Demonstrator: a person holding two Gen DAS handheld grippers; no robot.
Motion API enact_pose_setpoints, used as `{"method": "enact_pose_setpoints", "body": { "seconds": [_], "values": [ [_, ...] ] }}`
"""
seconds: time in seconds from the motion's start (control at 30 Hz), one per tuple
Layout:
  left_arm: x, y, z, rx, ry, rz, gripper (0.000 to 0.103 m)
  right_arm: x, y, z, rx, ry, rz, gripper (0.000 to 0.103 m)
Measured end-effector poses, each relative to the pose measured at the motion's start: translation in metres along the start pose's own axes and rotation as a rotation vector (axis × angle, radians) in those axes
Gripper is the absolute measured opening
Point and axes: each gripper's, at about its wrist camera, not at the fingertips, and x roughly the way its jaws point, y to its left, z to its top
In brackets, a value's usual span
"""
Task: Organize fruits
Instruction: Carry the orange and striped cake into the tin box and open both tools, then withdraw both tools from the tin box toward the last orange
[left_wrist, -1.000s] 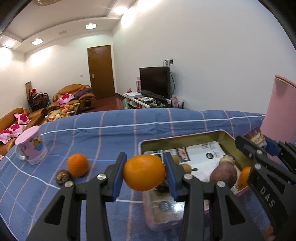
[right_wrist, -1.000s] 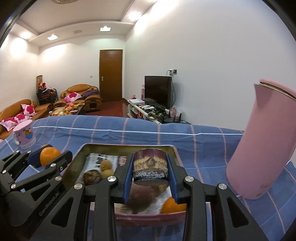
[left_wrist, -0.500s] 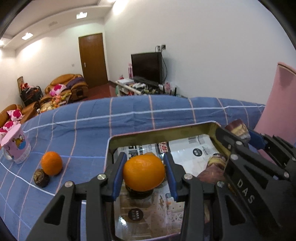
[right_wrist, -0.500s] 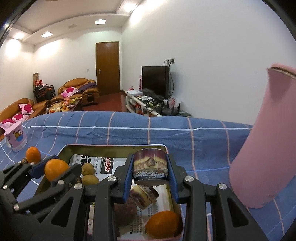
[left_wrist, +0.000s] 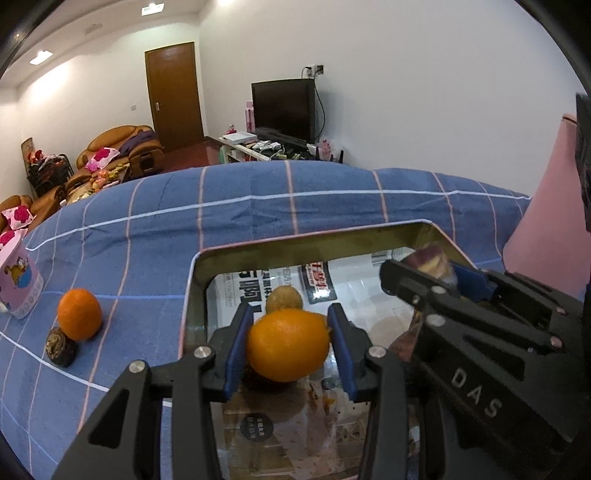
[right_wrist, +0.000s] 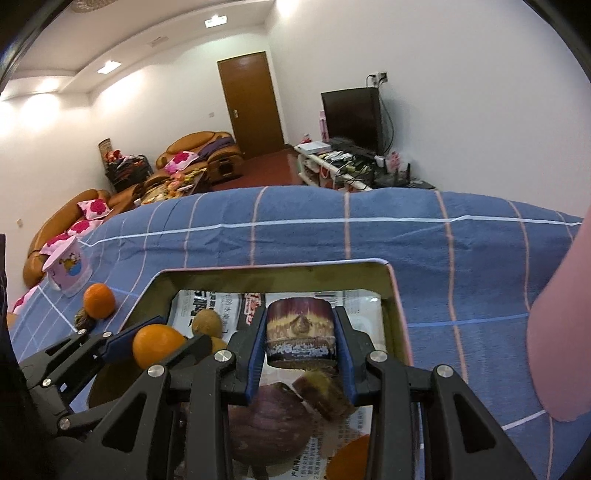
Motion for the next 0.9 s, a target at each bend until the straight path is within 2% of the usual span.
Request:
{"method": "enact_pose_setpoints", "body": {
  "seconds": [0.03,0.1,0.13,0.17,0.23,0.3,0.37,0.53,0.67,0.9],
  "values": [
    [-0.001,0.0,0.0,0.0,-0.004,0.003,0.046,-0.001,0.0,0.0,-0.001,-0.005,0.008,0.041],
    [-0.004,-0.001,-0.001,0.002,-0.015,0.012,0.063,-0.005,0.001,-0.001,-0.003,-0.018,0.017,0.055],
    [-0.005,-0.002,-0.001,0.002,-0.021,0.022,0.068,-0.006,0.002,-0.001,-0.004,-0.026,0.016,0.065],
    [-0.006,-0.002,-0.001,0.002,-0.024,0.03,0.074,-0.009,0.002,-0.002,-0.003,-0.039,0.014,0.071],
    [-0.008,-0.003,0.0,0.005,-0.036,0.035,0.08,-0.013,0.002,-0.002,0.005,-0.061,0.009,0.071],
    [-0.01,-0.003,-0.001,0.008,-0.052,0.037,0.095,-0.019,-0.001,-0.003,0.025,-0.09,-0.002,0.071],
    [-0.017,-0.002,-0.002,0.009,-0.084,0.045,0.102,-0.025,-0.005,-0.004,0.046,-0.12,-0.012,0.071],
    [-0.031,-0.002,-0.002,0.013,-0.161,0.044,0.103,-0.04,-0.01,-0.004,0.081,-0.185,-0.079,0.071],
    [-0.041,0.001,-0.003,0.008,-0.234,0.089,0.103,-0.051,-0.015,-0.006,0.111,-0.239,-0.141,0.071],
    [-0.048,0.005,-0.005,0.003,-0.295,0.157,0.103,-0.065,-0.003,-0.009,0.047,-0.356,-0.267,0.072]
  ]
}}
